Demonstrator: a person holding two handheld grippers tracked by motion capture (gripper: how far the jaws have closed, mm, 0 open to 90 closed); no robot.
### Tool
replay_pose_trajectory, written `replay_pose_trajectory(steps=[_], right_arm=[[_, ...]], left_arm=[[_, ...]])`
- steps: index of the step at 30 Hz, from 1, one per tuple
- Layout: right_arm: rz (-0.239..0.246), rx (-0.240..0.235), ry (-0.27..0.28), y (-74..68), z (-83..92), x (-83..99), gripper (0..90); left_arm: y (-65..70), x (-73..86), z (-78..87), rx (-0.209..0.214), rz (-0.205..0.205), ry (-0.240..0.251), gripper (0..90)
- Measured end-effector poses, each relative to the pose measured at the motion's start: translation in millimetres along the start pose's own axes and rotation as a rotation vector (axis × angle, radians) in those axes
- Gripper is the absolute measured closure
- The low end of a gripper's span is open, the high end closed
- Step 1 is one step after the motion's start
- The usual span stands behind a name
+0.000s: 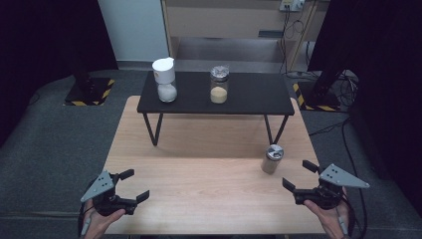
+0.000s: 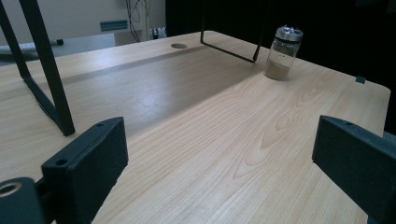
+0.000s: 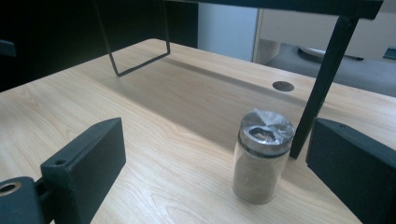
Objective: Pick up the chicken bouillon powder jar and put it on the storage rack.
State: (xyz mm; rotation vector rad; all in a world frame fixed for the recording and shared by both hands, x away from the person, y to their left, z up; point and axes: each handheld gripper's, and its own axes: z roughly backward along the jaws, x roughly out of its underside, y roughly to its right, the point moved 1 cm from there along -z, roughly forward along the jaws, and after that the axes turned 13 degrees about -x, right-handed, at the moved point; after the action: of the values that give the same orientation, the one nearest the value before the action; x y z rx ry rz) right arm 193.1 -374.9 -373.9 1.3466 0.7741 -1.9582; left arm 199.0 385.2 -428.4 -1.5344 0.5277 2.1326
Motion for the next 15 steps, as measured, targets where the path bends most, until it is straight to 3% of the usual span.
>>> replay_pose_trajectory(steps=[15], right_arm=[[-0.021, 0.016, -0.011, -2.6, -1.8, 20.8, 5.2]], left_arm=[[0.1, 0.2, 0.1, -0.001, -0.001, 0.001, 2.3]])
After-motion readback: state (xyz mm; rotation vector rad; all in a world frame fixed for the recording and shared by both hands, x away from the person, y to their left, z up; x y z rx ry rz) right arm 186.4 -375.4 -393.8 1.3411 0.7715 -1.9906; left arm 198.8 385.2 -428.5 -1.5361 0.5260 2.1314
